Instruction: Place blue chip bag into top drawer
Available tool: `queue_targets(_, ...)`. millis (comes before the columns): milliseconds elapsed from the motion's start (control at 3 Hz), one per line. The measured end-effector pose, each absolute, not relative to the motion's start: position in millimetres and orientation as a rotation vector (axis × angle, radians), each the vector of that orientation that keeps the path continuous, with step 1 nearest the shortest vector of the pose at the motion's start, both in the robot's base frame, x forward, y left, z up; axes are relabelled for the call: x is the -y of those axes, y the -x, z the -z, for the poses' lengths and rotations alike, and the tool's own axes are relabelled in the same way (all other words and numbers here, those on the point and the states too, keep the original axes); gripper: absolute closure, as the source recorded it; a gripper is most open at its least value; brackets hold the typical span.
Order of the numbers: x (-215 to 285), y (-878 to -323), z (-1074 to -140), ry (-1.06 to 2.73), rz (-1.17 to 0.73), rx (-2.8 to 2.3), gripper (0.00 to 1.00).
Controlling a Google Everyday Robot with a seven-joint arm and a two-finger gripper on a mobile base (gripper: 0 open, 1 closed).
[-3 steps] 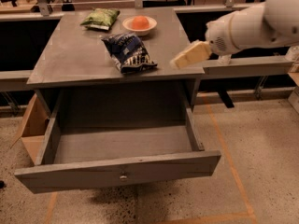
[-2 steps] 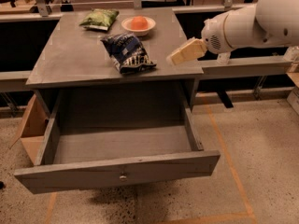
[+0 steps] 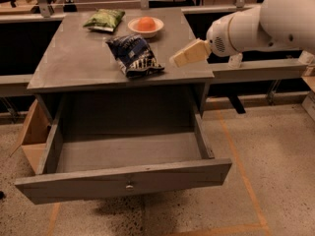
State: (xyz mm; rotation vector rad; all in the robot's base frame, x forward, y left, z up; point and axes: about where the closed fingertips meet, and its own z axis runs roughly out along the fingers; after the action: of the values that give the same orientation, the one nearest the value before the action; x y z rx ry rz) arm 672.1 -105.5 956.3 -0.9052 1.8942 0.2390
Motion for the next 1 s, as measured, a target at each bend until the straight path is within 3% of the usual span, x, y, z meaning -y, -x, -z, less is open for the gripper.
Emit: queue_targets(1000, -8.1, -714.2, -926.1, 0.825, -0.407, -1.854, 0.0)
